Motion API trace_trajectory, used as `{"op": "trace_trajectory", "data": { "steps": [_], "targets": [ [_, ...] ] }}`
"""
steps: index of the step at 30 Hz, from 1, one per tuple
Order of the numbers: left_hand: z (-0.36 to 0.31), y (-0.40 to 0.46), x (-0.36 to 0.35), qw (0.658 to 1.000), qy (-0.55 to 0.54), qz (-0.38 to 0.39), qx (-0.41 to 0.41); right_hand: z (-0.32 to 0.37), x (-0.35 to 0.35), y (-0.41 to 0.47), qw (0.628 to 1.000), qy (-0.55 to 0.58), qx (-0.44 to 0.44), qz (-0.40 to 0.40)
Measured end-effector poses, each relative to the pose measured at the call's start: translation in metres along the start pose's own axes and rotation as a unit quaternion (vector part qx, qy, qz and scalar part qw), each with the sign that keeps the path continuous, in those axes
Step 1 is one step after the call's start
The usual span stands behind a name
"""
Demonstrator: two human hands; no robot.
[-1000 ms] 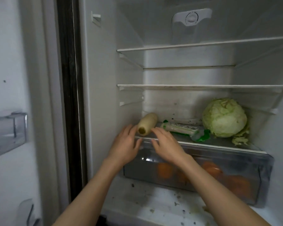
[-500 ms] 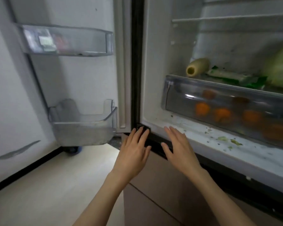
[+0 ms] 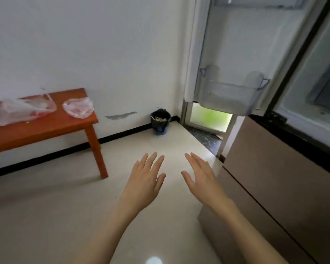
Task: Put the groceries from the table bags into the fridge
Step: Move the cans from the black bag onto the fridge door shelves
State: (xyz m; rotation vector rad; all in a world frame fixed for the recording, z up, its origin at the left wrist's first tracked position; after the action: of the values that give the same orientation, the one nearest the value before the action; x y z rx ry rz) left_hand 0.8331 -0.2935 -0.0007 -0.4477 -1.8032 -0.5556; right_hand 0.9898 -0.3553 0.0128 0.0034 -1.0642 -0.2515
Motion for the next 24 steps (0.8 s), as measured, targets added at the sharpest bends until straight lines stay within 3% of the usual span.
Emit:
{"op": "trace_trajectory", "data": {
  "steps": [11,24],
  "targets": [
    [0.183,-0.103,0.030,0.980,-0.009,-0.025,0.197,0.174,-0.136,0.050,0.982,0.005,0.158,0.099],
    [0.408,-0.044,0.089,0.944,0.010,-0.067,0.323,0.336,-0.248,0.234,0.954,-0.006,0.257,0.156]
  ]
}}
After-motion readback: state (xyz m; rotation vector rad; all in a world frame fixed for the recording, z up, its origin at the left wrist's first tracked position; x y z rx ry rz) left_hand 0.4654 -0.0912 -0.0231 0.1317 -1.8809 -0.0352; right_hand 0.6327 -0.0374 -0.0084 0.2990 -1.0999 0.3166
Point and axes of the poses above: each hand's wrist, its own y-axis towards the middle knuckle, its own x-axis out of the back of the hand, z = x × y, the point moved 3 cm from there along y, towards the middle knuckle, and after that the axes turned 2 degrees about -z, right-handed, at the moved point
